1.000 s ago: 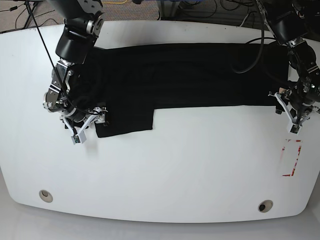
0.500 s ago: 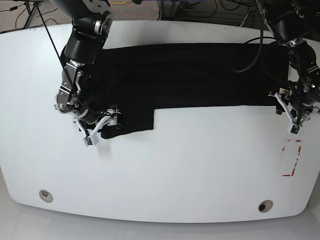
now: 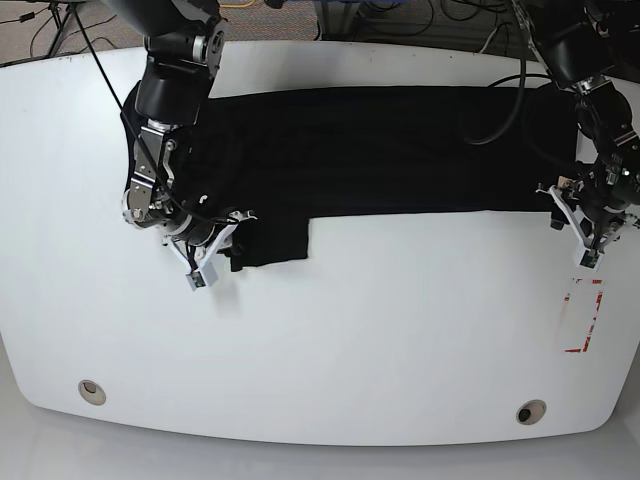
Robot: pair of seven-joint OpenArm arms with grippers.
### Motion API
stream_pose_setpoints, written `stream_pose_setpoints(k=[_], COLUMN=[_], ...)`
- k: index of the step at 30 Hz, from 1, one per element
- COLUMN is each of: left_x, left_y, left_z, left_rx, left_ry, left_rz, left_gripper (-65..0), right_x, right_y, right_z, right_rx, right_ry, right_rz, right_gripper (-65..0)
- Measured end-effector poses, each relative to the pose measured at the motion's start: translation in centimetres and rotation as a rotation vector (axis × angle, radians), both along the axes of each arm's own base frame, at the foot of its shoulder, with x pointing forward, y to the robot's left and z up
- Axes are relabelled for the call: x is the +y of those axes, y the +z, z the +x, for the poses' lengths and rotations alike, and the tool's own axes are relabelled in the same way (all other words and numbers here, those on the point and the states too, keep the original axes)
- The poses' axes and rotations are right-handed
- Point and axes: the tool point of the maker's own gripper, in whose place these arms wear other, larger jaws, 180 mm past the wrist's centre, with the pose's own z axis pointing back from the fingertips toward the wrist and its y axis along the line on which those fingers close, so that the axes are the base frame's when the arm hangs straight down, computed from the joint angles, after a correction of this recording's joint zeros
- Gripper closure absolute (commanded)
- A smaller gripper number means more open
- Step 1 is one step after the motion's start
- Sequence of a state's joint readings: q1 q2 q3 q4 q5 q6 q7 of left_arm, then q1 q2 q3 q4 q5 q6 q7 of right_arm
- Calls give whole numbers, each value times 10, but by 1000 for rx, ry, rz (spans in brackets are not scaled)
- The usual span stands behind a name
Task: Layout the t-shirt on the table in an organized manner, then fold the t-shirt properly
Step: 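Grasp the sleeve with the right gripper and fold it onto the shirt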
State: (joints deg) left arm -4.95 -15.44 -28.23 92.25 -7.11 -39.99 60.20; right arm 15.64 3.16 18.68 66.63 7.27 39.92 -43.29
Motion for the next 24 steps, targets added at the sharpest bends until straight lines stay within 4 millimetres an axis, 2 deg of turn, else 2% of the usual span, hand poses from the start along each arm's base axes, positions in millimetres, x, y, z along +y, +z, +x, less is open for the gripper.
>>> stream_pose_setpoints(k=[4, 8, 12, 19, 24], left_x=[0, -1, -1, -1, -1], left_y=[0, 0, -1, -1, -1], left_z=[0, 0, 0, 0, 0], left_rx=[1, 1, 2, 2, 2], left_ry=[1, -3, -4, -2, -3], left_rz=[1, 1, 0, 1, 1], left_gripper=[-275, -275, -275, -275, -275], right_x=[0, -1, 8, 31, 42], right_y=[0, 9, 21, 58, 78], right_z=[-1, -4, -12, -25, -44], right_rx=[3, -17, -19, -44, -46], right_ry=[2, 14, 18, 74, 128], right_rz=[-5, -48, -42, 26, 85], right_gripper=[-2, 0, 0, 0, -2])
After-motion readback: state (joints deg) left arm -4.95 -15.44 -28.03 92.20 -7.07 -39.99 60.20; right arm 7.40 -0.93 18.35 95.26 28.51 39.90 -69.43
